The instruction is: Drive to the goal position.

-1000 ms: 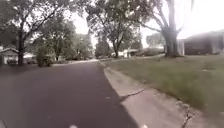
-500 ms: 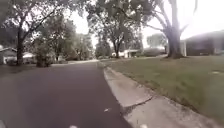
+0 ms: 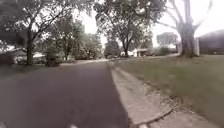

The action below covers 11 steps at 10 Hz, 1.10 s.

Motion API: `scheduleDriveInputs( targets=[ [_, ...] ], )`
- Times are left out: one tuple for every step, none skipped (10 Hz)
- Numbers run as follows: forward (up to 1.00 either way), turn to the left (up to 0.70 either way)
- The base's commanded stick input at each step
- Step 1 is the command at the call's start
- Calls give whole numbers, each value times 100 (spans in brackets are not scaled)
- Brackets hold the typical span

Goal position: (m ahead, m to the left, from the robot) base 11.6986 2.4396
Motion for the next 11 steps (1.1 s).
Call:
scheduleDriveInputs(
  targets=[
    [70, 0],
    [70, 0],
    [70, 0],
    [70, 0],
    [70, 0],
    [70, 0],
    [70, 0],
    [70, 0],
    [70, 0],
    [70, 0],
    [70, 0]
  ],
)
